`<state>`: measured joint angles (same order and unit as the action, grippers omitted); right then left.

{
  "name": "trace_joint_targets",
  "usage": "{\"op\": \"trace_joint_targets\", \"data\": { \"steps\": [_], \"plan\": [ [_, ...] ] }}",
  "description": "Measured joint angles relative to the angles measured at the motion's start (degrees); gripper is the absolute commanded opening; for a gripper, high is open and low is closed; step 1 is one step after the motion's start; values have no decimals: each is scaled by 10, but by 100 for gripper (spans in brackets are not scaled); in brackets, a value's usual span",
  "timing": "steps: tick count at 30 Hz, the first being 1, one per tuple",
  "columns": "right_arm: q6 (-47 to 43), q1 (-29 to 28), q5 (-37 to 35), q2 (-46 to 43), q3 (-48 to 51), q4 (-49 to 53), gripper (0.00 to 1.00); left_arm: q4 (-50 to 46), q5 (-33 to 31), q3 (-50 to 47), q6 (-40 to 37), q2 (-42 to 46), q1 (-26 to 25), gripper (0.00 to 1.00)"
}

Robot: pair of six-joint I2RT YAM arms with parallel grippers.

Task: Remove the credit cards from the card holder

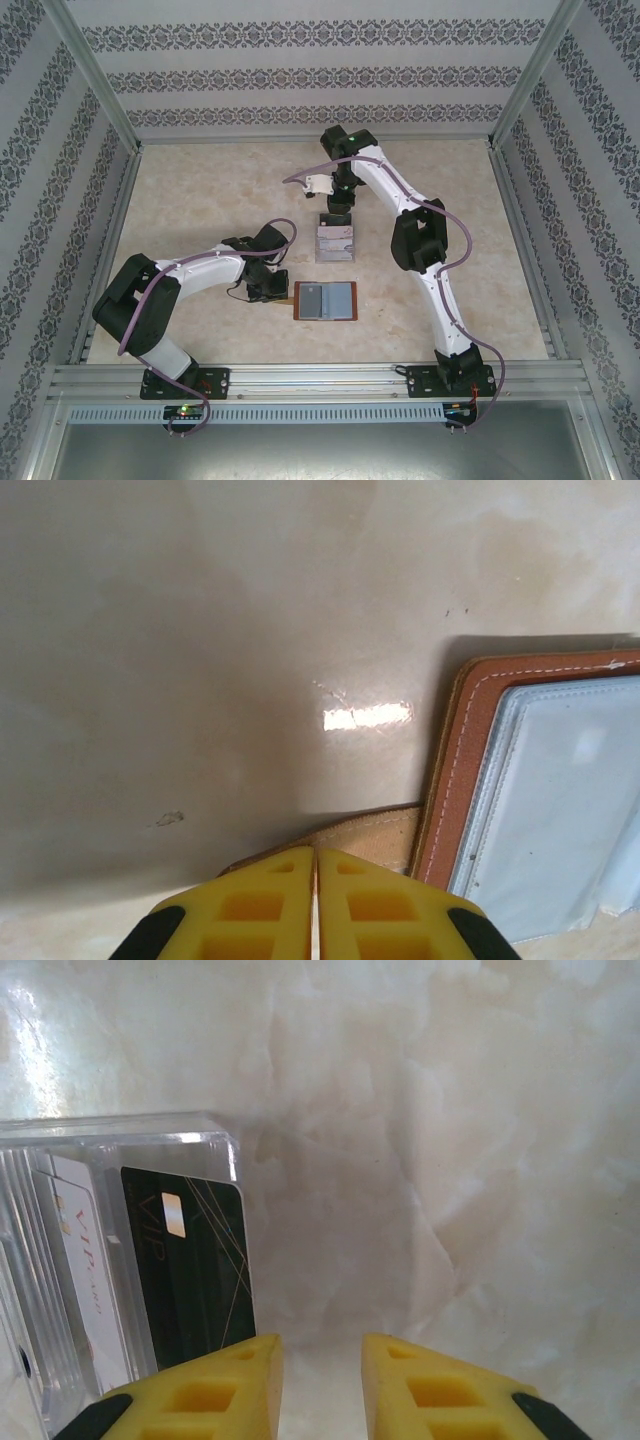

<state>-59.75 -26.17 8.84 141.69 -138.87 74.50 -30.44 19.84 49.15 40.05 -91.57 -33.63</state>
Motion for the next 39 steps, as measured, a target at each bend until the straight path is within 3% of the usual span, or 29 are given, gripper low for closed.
{"op": "trace_joint_targets", "data": {
  "steps": [9, 16, 31, 39],
  "plan": [
    [15, -3, -1, -11, 3, -13, 34, 1, 12, 0, 0, 0, 0, 10],
    [60, -3, -3, -71, 53, -58, 35, 16, 28, -5, 0, 0, 0, 10],
    [254, -51, 0, -291, 375, -239, 35, 30, 51, -27, 0, 1, -14, 10],
    [471, -55, 2, -412, 551, -358, 31, 30, 45, -30, 0, 23, -19, 10]
  ]
}}
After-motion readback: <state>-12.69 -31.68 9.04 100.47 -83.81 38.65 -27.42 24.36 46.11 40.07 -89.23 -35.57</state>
